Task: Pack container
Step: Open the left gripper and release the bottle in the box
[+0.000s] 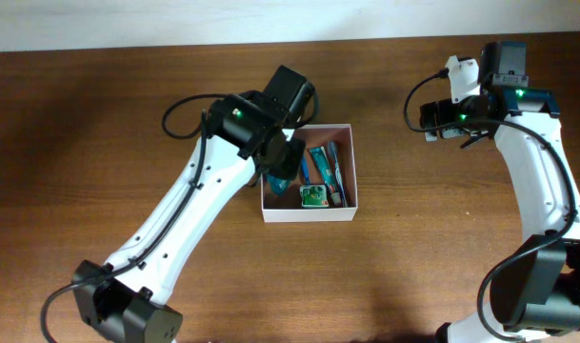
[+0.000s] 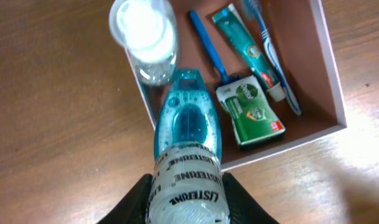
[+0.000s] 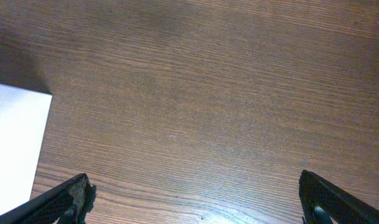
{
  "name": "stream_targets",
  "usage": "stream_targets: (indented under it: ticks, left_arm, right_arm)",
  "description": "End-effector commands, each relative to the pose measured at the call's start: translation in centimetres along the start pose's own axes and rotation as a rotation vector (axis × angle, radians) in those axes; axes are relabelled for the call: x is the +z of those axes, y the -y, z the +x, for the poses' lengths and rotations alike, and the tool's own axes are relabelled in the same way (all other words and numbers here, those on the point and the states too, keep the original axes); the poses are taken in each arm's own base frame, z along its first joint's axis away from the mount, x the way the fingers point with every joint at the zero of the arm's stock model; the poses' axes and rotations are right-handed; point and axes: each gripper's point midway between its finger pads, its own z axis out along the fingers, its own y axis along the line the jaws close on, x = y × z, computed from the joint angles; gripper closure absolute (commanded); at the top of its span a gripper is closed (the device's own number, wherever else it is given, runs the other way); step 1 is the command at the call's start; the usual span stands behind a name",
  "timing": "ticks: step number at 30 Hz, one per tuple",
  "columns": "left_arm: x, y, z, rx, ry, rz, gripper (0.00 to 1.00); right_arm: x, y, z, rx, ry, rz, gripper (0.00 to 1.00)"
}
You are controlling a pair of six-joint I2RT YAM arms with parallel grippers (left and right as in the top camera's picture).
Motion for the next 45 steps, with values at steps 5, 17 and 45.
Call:
stream_targets:
  ticks: [5,17,45]
  left_arm:
    - [-0.9,-0.6,-0.3,-0.112,0.037,-0.008,0.92]
    - [1.1,-2.5,1.2,-0.217,0.0,-0.123,0.95]
    - [1.4,-3.7,-2.4,-0.215,0.142,-0.1,0.01]
  right_arm:
    - [0.0,0.3,-0.3,0.015,0.006,0.006,0.02]
    - [0.0,0.3,-0.3,0.015,0.006,0.006,0.02]
    - [0.0,0.3,-0.3,0.015,0.006,0.006,0.02]
